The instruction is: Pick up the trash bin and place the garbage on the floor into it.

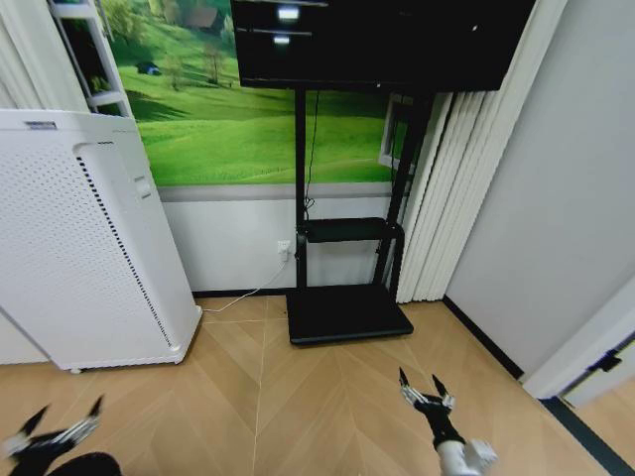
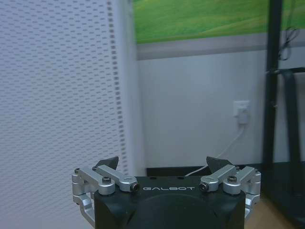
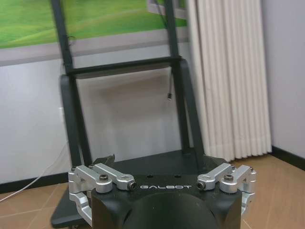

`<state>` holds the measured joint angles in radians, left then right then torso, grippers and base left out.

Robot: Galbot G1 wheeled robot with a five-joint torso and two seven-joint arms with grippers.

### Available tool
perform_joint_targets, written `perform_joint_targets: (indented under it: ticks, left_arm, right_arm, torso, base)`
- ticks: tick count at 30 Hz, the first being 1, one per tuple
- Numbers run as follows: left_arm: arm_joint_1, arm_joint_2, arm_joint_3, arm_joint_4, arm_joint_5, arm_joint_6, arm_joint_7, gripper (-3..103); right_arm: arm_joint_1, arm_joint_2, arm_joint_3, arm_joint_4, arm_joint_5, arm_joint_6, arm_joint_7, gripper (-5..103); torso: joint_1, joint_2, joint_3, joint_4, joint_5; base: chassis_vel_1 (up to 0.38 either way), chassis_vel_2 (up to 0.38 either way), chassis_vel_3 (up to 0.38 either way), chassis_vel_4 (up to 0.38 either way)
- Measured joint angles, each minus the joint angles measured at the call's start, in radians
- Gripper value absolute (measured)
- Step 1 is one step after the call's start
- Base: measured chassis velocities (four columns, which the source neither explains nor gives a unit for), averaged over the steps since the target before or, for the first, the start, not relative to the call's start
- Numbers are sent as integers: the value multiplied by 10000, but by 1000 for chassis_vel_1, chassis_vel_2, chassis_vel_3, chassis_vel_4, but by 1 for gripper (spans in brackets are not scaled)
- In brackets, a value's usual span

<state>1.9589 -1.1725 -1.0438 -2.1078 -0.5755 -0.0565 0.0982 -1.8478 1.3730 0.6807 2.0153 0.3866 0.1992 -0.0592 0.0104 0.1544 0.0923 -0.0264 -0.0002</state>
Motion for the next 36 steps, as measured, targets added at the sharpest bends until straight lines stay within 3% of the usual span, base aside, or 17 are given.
perform_joint_targets:
  ticks: [7, 13, 36]
  left_arm:
    - [-740, 248, 2339, -1694, 424, 896, -882, 100]
    - [-655, 144, 3277, -2142, 837, 1093, -1192, 100]
    - [-49, -362, 3194, -2759, 1276, 1021, -1578, 100]
  right_arm:
    - [-872, 535, -583, 1986, -1440, -163, -20, 100]
    - [-973, 359, -512, 2588, -1530, -359, 10, 100]
    - [-491, 134, -51, 2472, -1286, -663, -249, 100]
  torso:
    - [0, 0, 0, 0, 5]
    - [0, -1, 0, 0, 1]
    - [0, 0, 0, 1, 2]
  base:
    - [0, 0, 0, 0]
    - [0, 0, 0, 0]
    - [0, 0, 0, 0]
